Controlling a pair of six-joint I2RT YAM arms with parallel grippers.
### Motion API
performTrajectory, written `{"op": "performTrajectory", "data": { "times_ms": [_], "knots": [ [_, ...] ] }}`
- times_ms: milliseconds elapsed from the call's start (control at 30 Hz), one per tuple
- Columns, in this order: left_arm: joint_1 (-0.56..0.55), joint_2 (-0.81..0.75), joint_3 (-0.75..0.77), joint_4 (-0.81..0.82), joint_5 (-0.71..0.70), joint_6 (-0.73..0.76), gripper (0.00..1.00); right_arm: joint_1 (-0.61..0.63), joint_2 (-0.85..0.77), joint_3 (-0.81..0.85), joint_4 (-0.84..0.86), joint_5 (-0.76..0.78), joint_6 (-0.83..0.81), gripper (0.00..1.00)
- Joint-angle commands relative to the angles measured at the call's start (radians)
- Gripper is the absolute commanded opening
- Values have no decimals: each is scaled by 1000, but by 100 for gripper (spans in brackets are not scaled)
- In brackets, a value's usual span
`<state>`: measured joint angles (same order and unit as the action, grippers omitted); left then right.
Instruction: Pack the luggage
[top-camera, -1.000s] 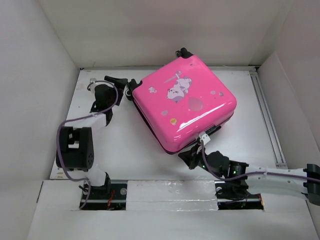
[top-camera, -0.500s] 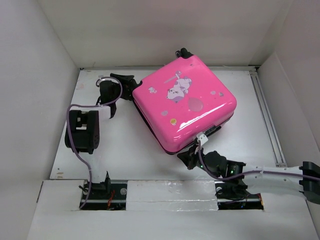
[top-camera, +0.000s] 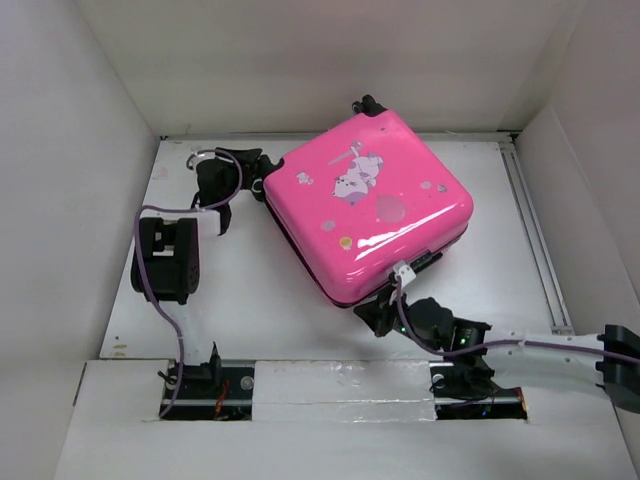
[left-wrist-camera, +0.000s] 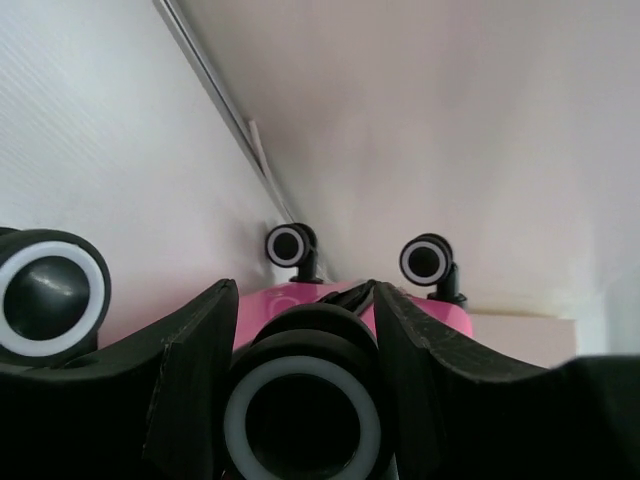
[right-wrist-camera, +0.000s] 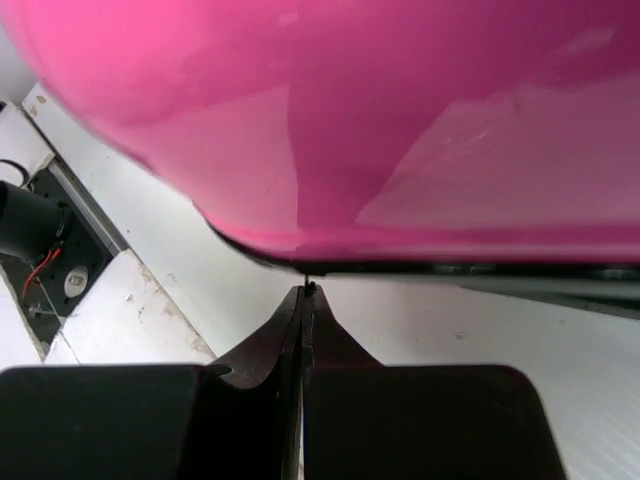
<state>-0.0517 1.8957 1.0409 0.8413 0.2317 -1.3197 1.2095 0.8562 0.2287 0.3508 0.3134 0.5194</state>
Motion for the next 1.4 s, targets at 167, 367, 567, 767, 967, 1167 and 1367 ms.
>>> {"op": "performTrajectory", "data": {
  "times_ms": [167, 367, 567, 767, 967, 1167, 1367],
  "knots": [
    [41, -536, -272, 32, -149, 191, 0, -410, -8, 191, -24, -339, -157, 0],
    [41, -902, -511, -82, -190, 200, 0, -715, 121, 412, -68, -609, -257, 0],
    [41, -1132, -509, -378, -305, 312, 0, -676, 89, 240, -53, -651, -204, 0],
    [41, -1123, -524, -419, -296, 321, 0, -460, -181, 69, -174, -505, -104, 0],
    [41, -1100, -590, -345, -289, 268, 0, -291, -205, 65, -24, -390, -68, 0],
    [-23, -1078, -624, -314, -257, 277, 0, -252, 226, 336, 16, -344, -139, 0],
    [-23, -1058, -667, -248, -106, 303, 0, -326, 353, 451, 11, -250, -189, 0]
  ]
}}
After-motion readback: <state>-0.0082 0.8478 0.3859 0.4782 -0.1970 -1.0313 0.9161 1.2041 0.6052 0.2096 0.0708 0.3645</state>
